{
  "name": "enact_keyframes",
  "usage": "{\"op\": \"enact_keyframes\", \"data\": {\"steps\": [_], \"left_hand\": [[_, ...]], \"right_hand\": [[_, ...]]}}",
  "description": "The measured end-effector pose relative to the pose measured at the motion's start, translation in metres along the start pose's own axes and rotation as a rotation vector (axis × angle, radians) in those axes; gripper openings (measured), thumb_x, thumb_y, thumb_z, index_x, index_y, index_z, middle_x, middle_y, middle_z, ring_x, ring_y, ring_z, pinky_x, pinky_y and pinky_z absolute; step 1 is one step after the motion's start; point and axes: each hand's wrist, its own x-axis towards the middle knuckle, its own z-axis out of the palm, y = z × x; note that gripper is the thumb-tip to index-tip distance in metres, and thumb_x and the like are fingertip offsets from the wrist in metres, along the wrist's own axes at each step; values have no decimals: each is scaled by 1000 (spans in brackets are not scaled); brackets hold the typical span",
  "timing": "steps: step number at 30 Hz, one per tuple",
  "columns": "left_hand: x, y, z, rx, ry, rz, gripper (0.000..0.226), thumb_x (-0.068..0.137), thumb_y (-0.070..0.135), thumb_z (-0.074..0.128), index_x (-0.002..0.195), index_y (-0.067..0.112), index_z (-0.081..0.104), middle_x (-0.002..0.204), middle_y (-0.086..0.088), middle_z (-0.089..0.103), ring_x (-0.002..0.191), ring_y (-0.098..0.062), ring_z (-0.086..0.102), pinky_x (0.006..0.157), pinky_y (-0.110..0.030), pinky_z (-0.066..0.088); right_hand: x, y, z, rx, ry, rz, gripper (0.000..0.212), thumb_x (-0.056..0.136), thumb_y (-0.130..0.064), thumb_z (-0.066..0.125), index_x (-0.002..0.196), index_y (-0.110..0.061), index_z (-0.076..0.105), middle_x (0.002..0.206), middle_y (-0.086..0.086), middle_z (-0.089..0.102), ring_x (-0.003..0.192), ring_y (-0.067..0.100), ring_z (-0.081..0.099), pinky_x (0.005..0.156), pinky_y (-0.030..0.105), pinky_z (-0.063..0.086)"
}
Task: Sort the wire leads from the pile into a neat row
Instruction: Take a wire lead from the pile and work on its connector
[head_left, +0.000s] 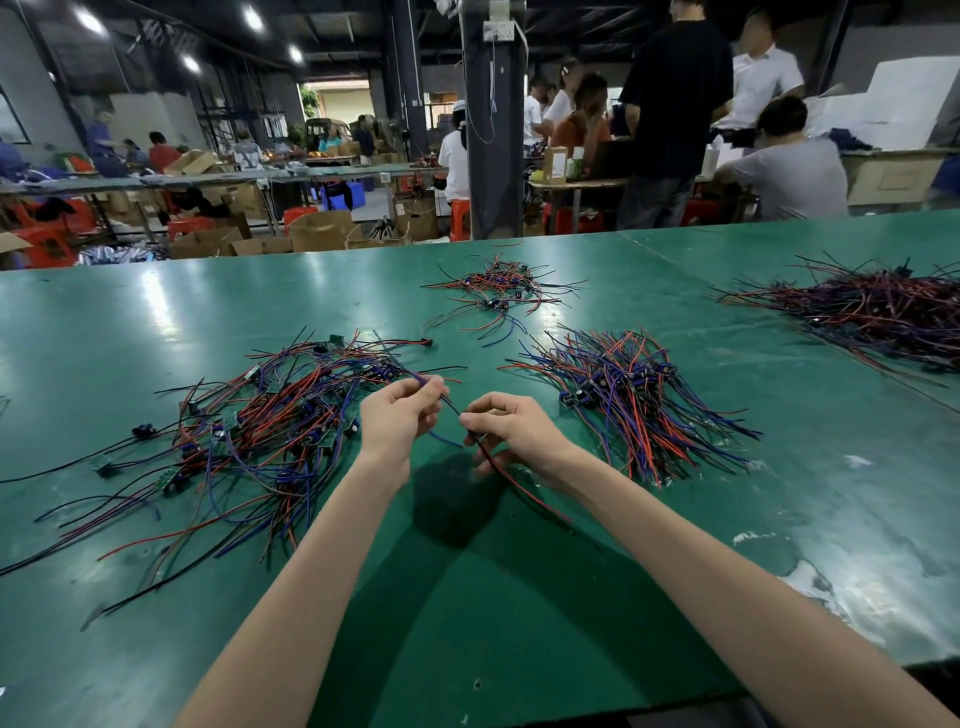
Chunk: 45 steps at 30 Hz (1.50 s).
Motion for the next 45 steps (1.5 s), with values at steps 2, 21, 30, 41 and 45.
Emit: {"op": "enact_keyframes", "data": {"steps": [2, 21, 30, 41, 45], "left_hand": [[2, 3, -1, -16, 2, -13, 11, 87, 7, 66, 76, 6, 66, 58, 4, 62, 52, -5, 50, 52, -13, 47], [18, 37, -15, 695, -519, -156, 17, 91, 7, 60, 91, -8, 69, 60, -7, 62, 48, -12, 46, 49, -19, 44], [15, 25, -5, 1162, -616, -9, 18, 90, 12, 61, 76, 1, 64, 68, -11, 61, 54, -14, 53, 49, -16, 48], [78, 87, 13, 1075, -709, -415, 18, 91, 12, 60, 81, -3, 65, 57, -2, 57, 43, -7, 44, 40, -16, 38], [120, 102, 52, 551, -342, -305, 33, 79, 13, 68, 106, -2, 56, 94, -12, 57, 74, -15, 62, 59, -22, 55]], "right_hand": [[1, 0, -1, 40, 31, -7, 7, 89, -11, 66, 85, -9, 61, 71, 11, 61, 46, 14, 57, 43, 28, 52], [1, 8, 2, 368, 15, 68, 19, 81, 15, 61, 87, -1, 56, 75, 14, 59, 53, 14, 63, 57, 27, 59], [4, 8, 1, 441, 26, 94, 24, 80, 25, 52, 84, 3, 60, 73, 12, 64, 55, 16, 67, 57, 23, 57], [7, 4, -1, 715, 56, 183, 51, 100, -41, 40, 90, 5, 58, 82, 24, 64, 67, 29, 63, 60, 34, 60], [6, 8, -5, 804, 124, 126, 65, 98, -56, 32, 100, 5, 56, 90, 28, 63, 69, 32, 65, 66, 38, 60]]}}
